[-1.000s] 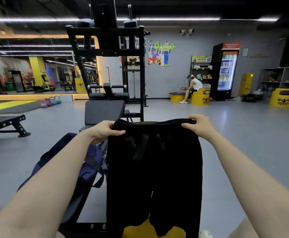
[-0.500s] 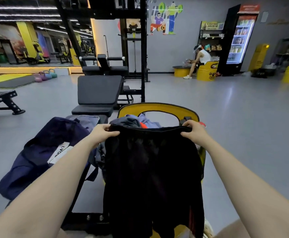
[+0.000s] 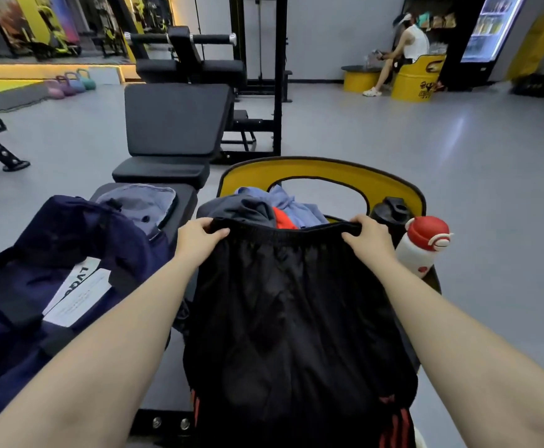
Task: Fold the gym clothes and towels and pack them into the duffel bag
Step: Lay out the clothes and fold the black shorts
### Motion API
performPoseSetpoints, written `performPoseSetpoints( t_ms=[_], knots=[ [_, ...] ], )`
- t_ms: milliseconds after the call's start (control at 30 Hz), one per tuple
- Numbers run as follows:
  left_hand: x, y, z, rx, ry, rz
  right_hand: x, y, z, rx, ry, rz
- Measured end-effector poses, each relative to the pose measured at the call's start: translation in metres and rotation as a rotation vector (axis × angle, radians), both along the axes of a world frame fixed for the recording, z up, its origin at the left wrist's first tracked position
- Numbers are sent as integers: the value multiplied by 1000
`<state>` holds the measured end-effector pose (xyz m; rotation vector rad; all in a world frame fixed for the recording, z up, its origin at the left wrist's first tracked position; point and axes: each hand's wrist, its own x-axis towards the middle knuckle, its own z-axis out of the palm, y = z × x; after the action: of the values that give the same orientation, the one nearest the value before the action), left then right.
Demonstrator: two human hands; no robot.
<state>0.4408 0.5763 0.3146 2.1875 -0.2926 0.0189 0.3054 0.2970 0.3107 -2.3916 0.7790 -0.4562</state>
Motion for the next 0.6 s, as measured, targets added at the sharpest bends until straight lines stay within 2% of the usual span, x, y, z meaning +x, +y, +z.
performPoseSetpoints(
  t_ms=[333,400,500,600],
  knots=[
    [76,-57,-23,39,-130,49,90,-39,-35,-24,-11,-102],
    [81,-63,-30,163,-186,82,103,-42,-43,-14,35,-84],
    [72,-63,-37,445,-436,168,105,-39,-62,2,92,-49],
    [50,-69,-46,523,-919,-14,89,-23,-81,-109,-69,97]
  ],
)
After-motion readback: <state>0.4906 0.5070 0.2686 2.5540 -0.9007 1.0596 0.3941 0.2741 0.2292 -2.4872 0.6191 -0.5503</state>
